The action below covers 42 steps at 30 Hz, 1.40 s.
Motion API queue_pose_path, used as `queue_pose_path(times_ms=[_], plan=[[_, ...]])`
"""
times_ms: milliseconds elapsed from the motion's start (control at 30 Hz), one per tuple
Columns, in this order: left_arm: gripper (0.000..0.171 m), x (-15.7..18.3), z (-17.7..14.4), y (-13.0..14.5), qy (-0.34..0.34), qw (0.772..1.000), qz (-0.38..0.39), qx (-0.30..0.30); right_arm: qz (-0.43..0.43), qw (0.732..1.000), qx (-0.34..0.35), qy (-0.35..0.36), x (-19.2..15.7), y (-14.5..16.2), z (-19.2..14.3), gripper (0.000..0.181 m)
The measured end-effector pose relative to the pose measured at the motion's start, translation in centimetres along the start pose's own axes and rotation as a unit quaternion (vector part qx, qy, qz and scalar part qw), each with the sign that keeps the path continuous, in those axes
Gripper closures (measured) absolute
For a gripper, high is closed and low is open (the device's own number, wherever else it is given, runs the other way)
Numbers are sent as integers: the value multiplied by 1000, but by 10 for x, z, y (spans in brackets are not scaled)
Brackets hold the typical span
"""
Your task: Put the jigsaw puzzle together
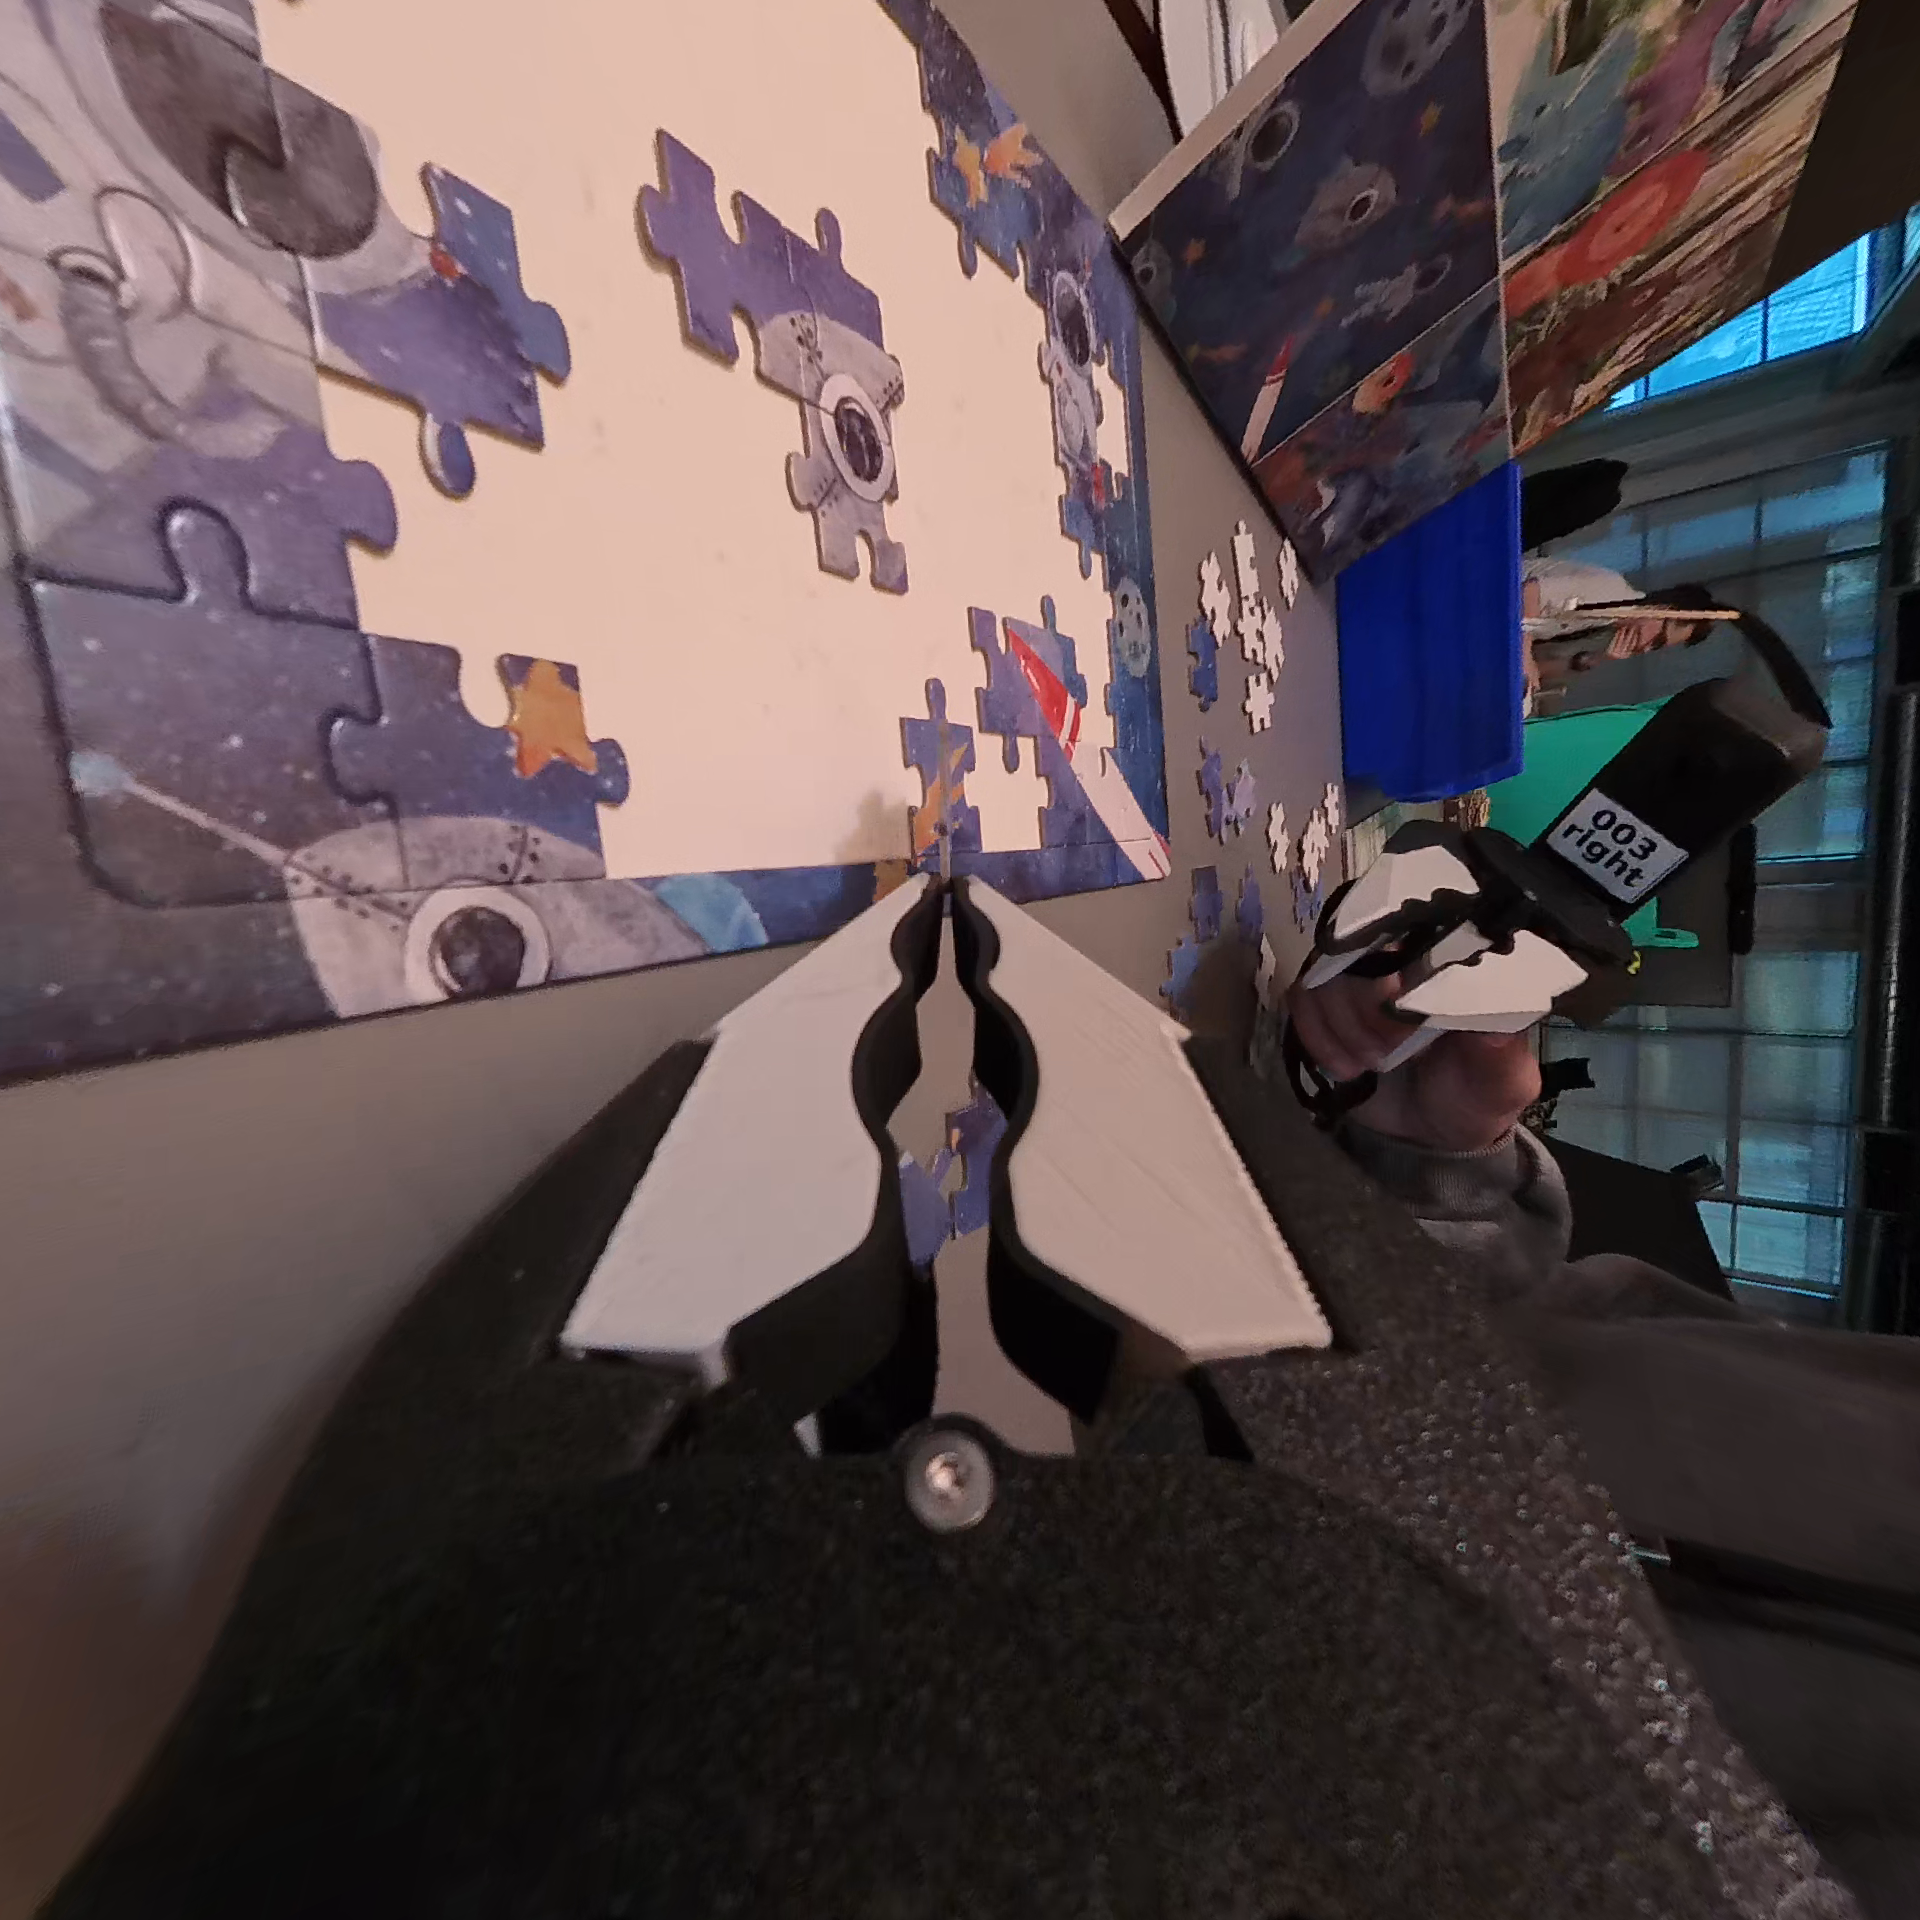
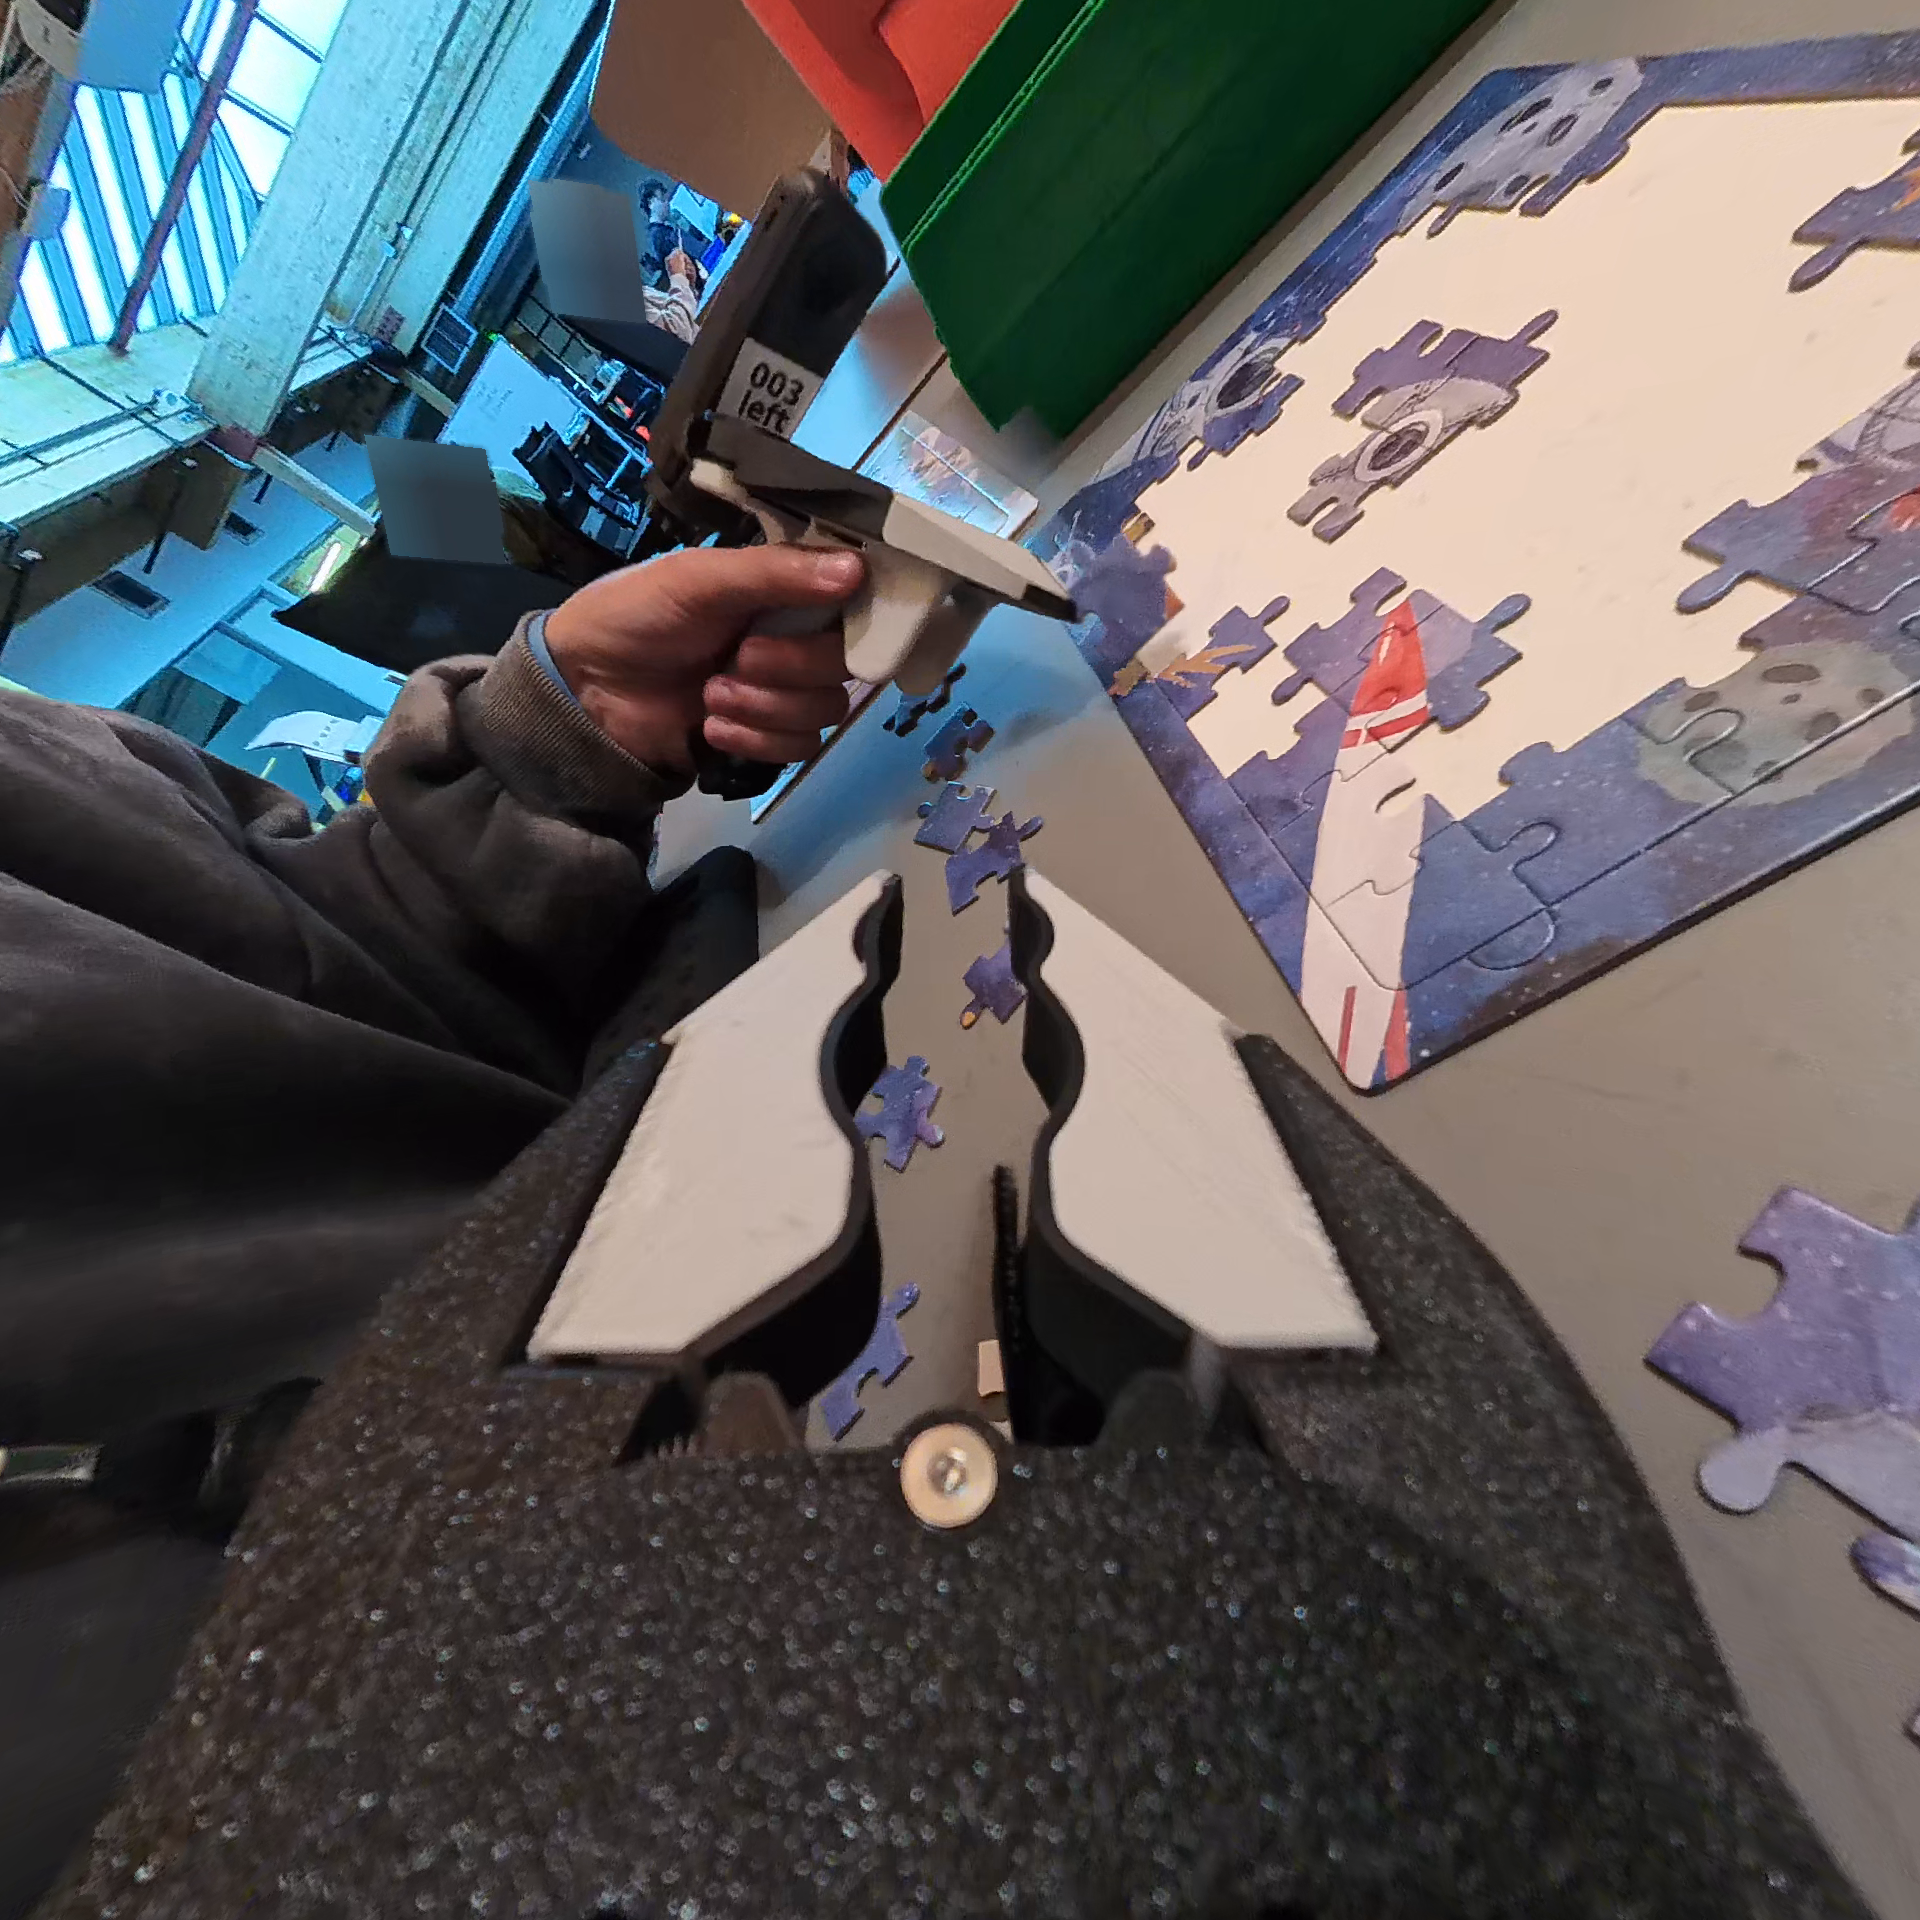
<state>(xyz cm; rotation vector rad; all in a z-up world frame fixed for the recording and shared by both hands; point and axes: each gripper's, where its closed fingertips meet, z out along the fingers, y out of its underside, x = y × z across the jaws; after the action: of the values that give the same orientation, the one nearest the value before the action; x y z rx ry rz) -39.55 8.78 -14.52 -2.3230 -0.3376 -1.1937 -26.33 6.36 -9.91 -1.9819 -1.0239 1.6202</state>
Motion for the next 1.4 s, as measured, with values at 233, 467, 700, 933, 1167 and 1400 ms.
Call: queue_pose_path(times_ms=[233, 467, 700, 933, 1167, 1400], plan=[[170, 5, 2, -1, -10, 999, 32, -29, 12, 1000, 0, -14, -2, 0, 0, 161], [170, 17, -22, 1, -112, 948, 244, -172, 34, 999, 17, -25, -1, -5, -4, 161], [170, 12, -34, 5, -160, 812, 395, -398, 24, 1000, 12, -16, -2, -4, -4, 161], [170, 13, -17, -18, -109, 714, 431, -541, 7, 1000, 0, -2, -3, 0, -2, 161], [170, -3, -6, -28, -101, 674, 389, -620, 16, 1000, 5, 6, 4, 0, -5, 161], [170, 0, 7, -20, -45, 698, 340, -629, 20, 1000, -5, 5, 6, 3, -2, 161]])
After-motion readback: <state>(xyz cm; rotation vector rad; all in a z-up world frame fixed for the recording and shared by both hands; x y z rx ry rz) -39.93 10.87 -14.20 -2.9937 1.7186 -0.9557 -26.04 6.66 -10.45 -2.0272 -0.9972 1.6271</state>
